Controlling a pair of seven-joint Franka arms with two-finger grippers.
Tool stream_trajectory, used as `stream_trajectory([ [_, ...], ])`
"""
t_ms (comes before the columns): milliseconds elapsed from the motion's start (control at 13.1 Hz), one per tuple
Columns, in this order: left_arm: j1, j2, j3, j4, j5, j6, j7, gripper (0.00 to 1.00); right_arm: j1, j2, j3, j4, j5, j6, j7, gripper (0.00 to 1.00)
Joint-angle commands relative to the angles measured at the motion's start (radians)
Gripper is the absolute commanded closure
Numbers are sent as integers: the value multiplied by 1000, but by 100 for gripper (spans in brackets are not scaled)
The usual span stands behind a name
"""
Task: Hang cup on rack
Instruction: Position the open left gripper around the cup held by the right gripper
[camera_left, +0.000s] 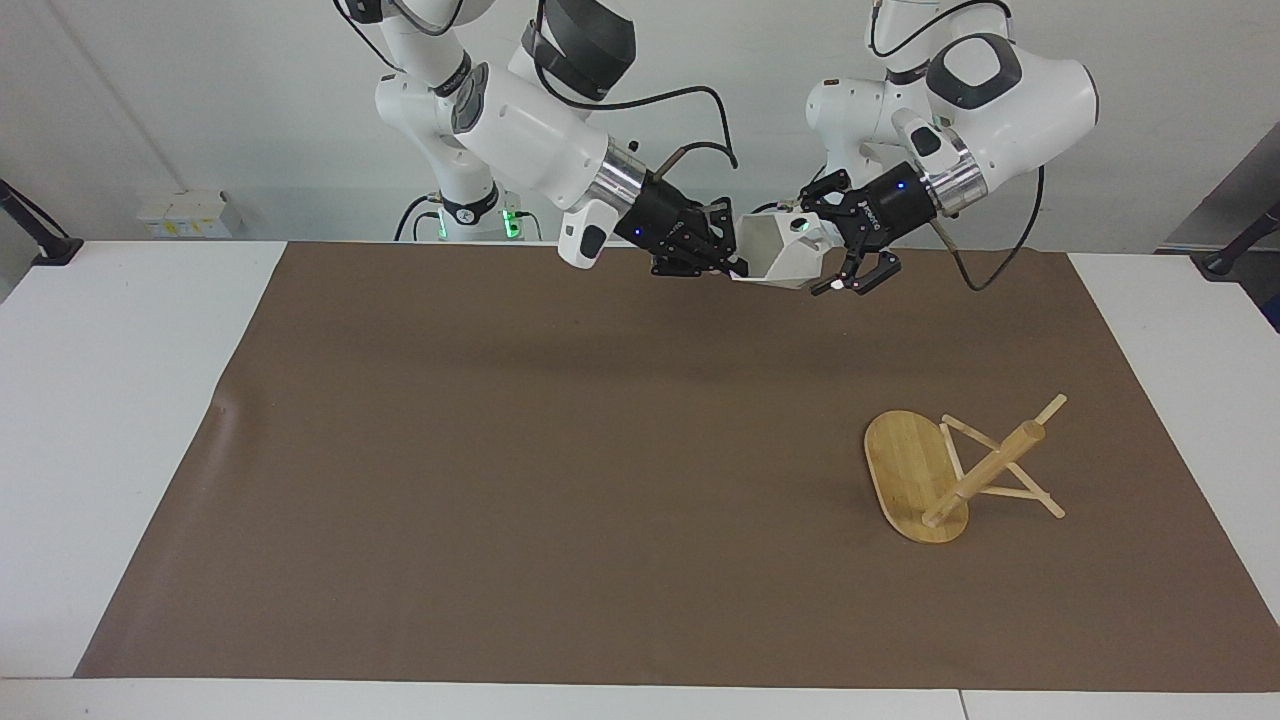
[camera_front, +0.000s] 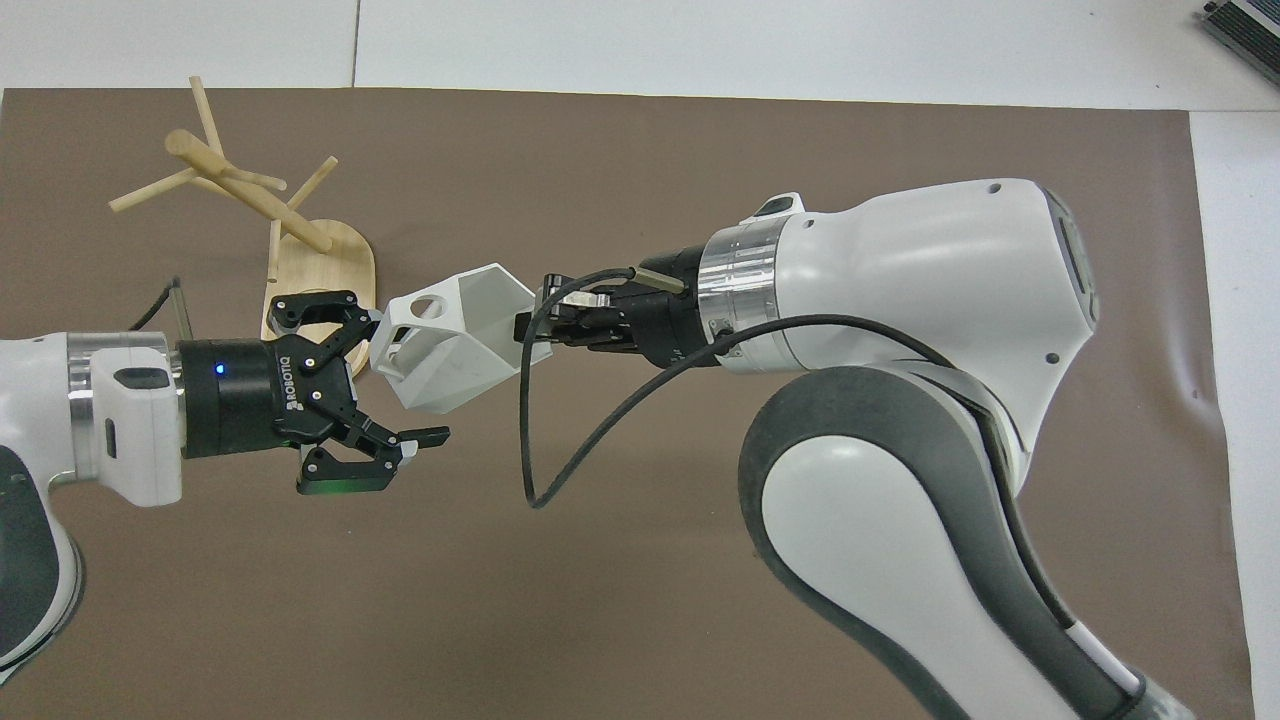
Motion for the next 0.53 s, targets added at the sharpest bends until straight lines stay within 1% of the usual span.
stream_trajectory([
  [0, -40, -26, 5, -29, -22, 64, -7, 0, -12, -5, 12, -7, -15, 10, 26, 100],
  [76, -44, -23, 5, -27, -22, 72, -7, 0, -12, -5, 12, -11, -15, 12, 26, 100],
  [152, -51, -23, 5, -27, -22, 73, -7, 19, -12, -5, 12, -11, -15, 12, 26, 100],
  [305, -51, -23, 8, -27, -22, 72, -7, 66, -12, -5, 12, -11, -15, 12, 26, 100],
  [381, -49, -23, 8, -27, -22, 72, -7, 84, -12, -5, 12, -11, -15, 10, 26, 100],
  [457, -49, -21, 8, -26, -22, 72, -9, 87, -12, -5, 12, -13, -15, 10, 26, 100],
])
